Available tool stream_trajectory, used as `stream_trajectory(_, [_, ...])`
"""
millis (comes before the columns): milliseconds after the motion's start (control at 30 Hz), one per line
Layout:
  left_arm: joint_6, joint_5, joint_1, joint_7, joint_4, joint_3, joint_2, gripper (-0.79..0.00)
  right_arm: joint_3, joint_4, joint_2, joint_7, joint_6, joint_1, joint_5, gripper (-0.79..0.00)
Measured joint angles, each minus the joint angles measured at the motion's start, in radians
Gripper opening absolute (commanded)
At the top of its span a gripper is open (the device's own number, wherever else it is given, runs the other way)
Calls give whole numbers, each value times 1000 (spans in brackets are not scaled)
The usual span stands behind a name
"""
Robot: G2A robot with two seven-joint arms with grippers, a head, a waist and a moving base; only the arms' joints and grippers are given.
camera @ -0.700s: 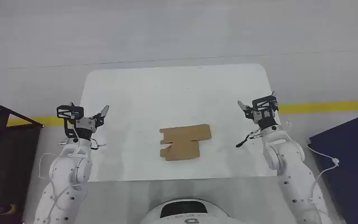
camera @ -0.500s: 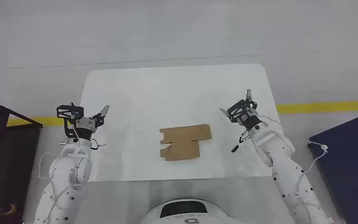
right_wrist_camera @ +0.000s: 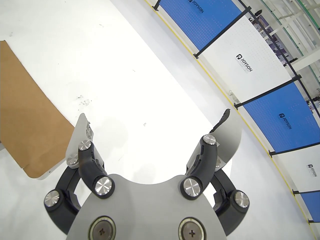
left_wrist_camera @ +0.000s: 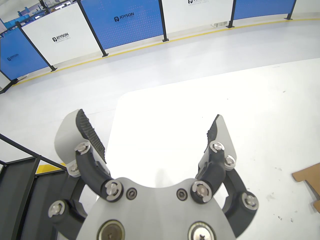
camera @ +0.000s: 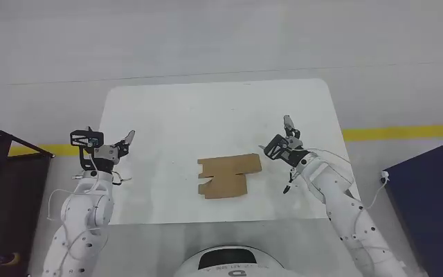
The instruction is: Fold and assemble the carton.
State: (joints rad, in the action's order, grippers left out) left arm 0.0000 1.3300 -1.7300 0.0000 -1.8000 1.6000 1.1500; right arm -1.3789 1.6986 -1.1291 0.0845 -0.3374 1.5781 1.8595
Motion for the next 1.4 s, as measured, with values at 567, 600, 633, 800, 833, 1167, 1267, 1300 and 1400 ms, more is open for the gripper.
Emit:
stream_trajectory(567, [0,0,0,0,0,0,0,0,-30,146,62,324,-336,157,314,-77])
stream_trajectory(600, [0,0,0,0,0,0,0,0,-8,140,63,298,-334,154,358,-206])
stream_trajectory(633, [0,0,0,0,0,0,0,0,10,136,62,280,-331,148,382,-277])
stream_trajectory(800, [0,0,0,0,0,0,0,0,74,119,59,200,-317,112,436,-471])
stream_trajectory(833, [0,0,0,0,0,0,0,0,81,122,59,185,-319,108,449,-489])
stream_trajectory(1167, [0,0,0,0,0,0,0,0,154,162,58,-37,-361,96,576,-533])
stream_trajectory(1267, [0,0,0,0,0,0,0,0,174,163,52,-99,-347,85,572,-508])
stream_trajectory(1300, [0,0,0,0,0,0,0,0,180,163,51,-116,-339,81,575,-505])
stream_trajectory(1400, [0,0,0,0,0,0,0,0,194,163,49,-136,-321,75,584,-499])
